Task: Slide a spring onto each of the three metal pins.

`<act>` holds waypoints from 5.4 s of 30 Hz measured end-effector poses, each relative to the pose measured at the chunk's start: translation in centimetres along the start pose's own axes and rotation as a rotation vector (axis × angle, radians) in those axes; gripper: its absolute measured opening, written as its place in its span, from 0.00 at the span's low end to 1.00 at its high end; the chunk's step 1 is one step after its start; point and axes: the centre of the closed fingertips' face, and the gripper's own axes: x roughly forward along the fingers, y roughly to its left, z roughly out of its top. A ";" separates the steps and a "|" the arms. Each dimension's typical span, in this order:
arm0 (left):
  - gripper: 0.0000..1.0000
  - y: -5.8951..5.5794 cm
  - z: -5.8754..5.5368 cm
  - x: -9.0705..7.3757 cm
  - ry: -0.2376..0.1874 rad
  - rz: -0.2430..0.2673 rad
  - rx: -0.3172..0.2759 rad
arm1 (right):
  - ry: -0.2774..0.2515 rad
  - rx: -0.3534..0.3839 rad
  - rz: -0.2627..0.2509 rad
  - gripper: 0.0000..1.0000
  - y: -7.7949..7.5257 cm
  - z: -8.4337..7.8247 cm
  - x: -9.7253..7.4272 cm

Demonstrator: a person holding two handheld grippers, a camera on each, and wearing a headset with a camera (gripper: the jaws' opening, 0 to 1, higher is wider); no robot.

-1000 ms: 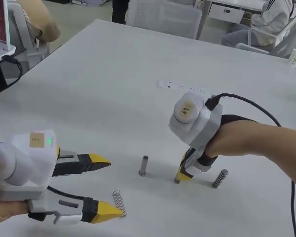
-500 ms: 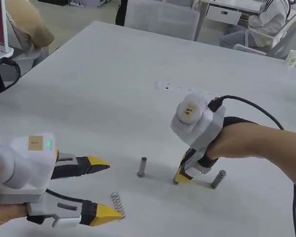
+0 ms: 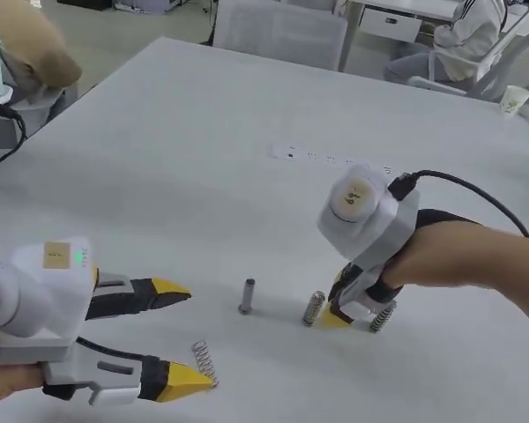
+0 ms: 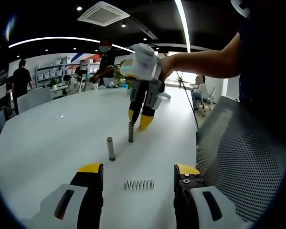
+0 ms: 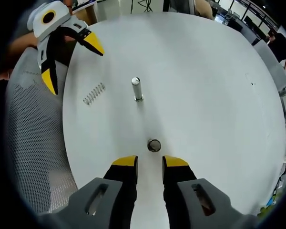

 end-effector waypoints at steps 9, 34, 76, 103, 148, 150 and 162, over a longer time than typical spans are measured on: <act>0.56 -0.1 -0.2 0.0 0.005 -0.004 0.004 | -0.022 0.045 0.025 0.19 1.9 -0.7 -0.4; 0.55 -0.1 -0.6 -0.7 0.009 0.001 0.003 | -0.114 -0.028 0.138 0.21 9.3 5.6 1.1; 0.52 0.1 -1.2 -1.6 0.013 0.018 -0.003 | -0.086 -0.029 0.050 0.17 10.2 8.3 5.7; 0.47 0.2 -1.5 -0.9 0.040 0.000 0.026 | -0.134 -0.135 0.093 0.08 9.9 8.8 1.9; 0.03 -2.3 0.8 0.3 -0.017 -0.124 0.095 | -0.158 -0.270 0.174 0.09 11.6 8.8 -1.9; 0.03 -2.4 0.8 0.3 -0.018 -0.126 0.095 | -0.162 -0.265 0.179 0.09 11.6 8.7 -1.7; 0.03 -2.3 1.1 0.2 -0.033 -0.125 0.084 | -0.180 -0.246 0.185 0.09 11.8 8.6 -1.6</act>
